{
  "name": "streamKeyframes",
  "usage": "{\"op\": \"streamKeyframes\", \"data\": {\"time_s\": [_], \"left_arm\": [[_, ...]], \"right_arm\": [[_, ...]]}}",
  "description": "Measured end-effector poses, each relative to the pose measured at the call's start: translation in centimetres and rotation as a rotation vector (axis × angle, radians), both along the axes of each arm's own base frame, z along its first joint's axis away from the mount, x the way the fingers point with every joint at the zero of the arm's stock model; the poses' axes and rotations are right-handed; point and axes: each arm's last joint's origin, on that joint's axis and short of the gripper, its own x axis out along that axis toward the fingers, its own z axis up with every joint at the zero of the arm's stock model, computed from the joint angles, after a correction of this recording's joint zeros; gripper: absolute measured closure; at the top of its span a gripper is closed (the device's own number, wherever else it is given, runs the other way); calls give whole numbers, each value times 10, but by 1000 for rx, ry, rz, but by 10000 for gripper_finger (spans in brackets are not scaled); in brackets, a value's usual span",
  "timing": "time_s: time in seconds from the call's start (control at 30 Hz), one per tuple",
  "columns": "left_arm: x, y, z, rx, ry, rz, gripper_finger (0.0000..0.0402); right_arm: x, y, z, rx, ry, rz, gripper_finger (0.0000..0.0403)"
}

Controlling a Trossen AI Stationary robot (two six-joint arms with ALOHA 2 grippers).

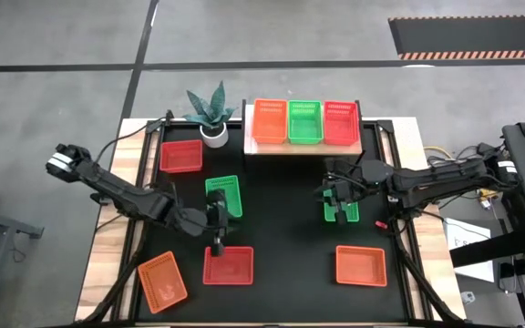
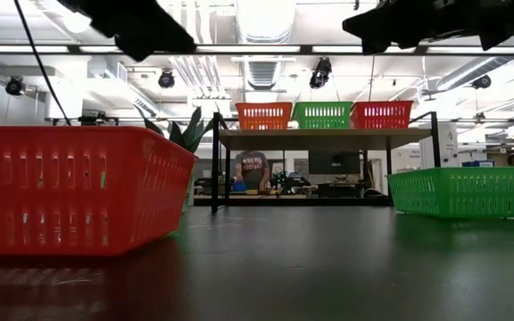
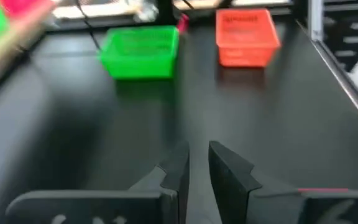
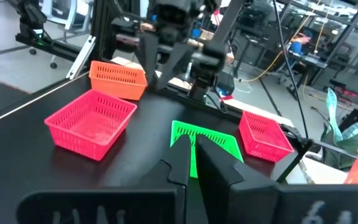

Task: Stack baskets on shelf by color
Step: Stack the left green bin on top of the green bin on the shelf

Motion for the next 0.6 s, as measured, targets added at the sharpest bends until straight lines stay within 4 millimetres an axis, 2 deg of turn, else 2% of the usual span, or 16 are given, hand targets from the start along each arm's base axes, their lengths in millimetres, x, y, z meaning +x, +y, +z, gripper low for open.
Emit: {"op": "streamKeyframes", "data": {"time_s": [0.2, 0.37, 0.6], "left_arm": [[-9, 3, -18, -97, 178, 100, 357], [-14, 7, -25, -108, 263, 155, 357], [-15, 11, -28, -77, 320, 114, 338]], "right_arm": [[1, 0, 3, -2, 27, 1, 385], [0, 0, 2, -2, 48, 1, 385], [-7, 0, 10, -35, 8, 7, 385]]}}
